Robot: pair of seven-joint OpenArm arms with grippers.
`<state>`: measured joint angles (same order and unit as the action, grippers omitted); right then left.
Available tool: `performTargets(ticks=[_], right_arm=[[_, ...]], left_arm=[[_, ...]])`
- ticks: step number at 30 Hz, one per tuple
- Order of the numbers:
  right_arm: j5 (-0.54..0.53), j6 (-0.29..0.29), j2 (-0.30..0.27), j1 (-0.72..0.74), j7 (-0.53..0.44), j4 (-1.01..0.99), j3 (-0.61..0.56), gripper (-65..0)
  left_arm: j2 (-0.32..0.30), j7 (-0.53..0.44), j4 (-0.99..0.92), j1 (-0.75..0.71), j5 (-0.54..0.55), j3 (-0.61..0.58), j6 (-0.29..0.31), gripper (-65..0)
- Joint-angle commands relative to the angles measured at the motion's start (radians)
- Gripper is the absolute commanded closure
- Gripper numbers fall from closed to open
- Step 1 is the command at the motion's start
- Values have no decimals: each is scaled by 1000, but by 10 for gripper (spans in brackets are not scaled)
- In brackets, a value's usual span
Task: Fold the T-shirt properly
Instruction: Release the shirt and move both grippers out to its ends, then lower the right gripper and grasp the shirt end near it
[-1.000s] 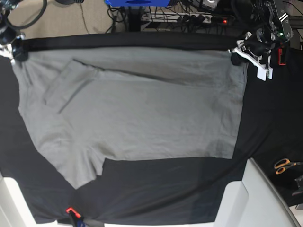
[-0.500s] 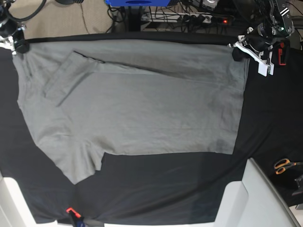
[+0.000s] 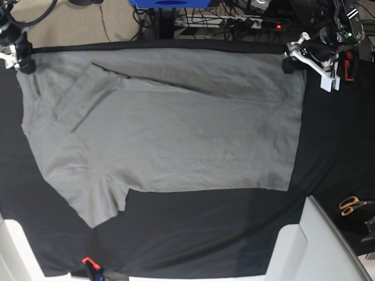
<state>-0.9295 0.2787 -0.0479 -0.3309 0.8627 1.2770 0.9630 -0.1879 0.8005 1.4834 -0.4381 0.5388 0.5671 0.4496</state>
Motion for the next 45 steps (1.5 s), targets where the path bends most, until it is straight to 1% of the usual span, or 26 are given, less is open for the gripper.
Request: performTargets(ticks=[1,2,3,6,8,11,13,14,15,17,18,19,20,22,24,26,28,30,32,35,37,39,42,45], right_arm=[[-10,4,-17,-20,-7,19,9,-404],[-10,4,-19,-29,-9,22,9,-404],[-10,4,-20,-35,-15,36,9,-404],[-7,4,-20,-60,-27,111,11,-404],[-4,4,-27,-66,-55,165,6,-404],[30,4,-89,-41,-69,198,-17,-405],[92,7,-151,13,-73,192,-62,-410],[139,20,-186,37,-73,180,-100,-410],[178,57,-217,82,-78,155,-149,-410],[274,179,-283,164,-110,86,-238,-407],[318,235,-307,203,-130,43,-278,-405],[375,290,-324,257,-159,-10,-324,-405],[427,314,-335,301,-187,-64,-355,-405],[557,333,-340,398,-251,-193,-399,-405],[674,336,-340,470,-325,-297,-413,-405],[763,336,-333,525,-423,-394,-413,-408],[817,337,-332,568,-509,-486,-415,-410],[843,337,-338,619,-575,-593,-415,-410],[846,337,-344,657,-626,-678,-415,-411],[847,337,-356,697,-681,-745,-415,-411],[847,337,-356,721,-702,-773,-416,-411],[849,337,-359,744,-719,-807,-416,-411],[849,337,-359,760,-736,-851,-416,-407],[850,337,-346,760,-739,-854,-416,-405]], left_arm=[[-25,-13,-7,-8,8,26,5,-462],[-28,-13,-25,-8,8,52,5,-502],[-28,-13,-40,-8,8,92,5,-527],[-48,-13,-74,-8,7,201,10,-535],[-74,-13,-71,-5,-26,245,10,-535],[-104,-13,-26,8,-82,275,10,-538],[-117,-8,15,34,-92,271,10,-543],[-118,-6,26,46,-93,270,10,-543],[-118,-6,27,60,-93,267,12,-543],[-120,-6,29,92,-93,225,13,-535],[-129,-6,29,100,-95,192,19,-535],[-152,-10,29,109,-95,146,31,-533],[-172,-11,29,115,-95,98,42,-532],[-213,-14,29,120,-95,0,50,-532],[-243,-14,29,158,-95,-60,50,-532],[-256,-14,16,196,-95,-63,48,-532],[-264,-16,-5,242,-98,-63,48,-532],[-273,-16,-26,281,-150,-72,50,-532],[-267,-16,-36,316,-225,-75,53,-532],[-252,-14,-37,344,-306,-106,54,-532],[-256,-14,-37,342,-332,-138,54,-532],[-256,-14,-37,342,-334,-155,54,-532],[-250,-14,-53,342,-336,-161,54,-541],[-249,-14,-108,347,-336,-163,53,-541]])
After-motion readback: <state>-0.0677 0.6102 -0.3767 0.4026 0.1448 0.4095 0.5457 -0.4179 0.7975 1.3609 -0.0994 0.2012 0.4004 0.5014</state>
